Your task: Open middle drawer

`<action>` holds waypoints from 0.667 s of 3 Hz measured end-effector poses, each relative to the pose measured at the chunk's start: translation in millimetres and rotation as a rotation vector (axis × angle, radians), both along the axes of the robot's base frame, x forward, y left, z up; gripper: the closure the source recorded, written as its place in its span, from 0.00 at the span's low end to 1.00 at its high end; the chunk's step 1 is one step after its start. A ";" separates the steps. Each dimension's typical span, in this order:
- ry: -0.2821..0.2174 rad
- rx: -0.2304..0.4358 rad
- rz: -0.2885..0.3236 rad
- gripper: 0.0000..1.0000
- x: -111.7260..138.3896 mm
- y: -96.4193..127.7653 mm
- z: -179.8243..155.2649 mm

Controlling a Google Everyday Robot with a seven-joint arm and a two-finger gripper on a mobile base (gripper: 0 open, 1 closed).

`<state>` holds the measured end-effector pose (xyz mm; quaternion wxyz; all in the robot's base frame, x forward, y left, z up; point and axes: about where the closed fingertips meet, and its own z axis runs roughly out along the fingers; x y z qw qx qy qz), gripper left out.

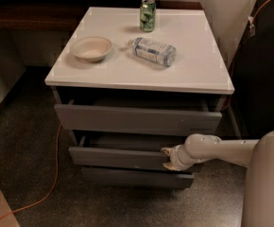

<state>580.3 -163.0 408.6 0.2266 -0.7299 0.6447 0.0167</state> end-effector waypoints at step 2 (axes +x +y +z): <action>0.000 0.000 0.000 1.00 0.0 0.0 0.9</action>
Offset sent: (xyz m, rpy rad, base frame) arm -0.1415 -0.0026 -0.0374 -0.0883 0.1998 -0.0802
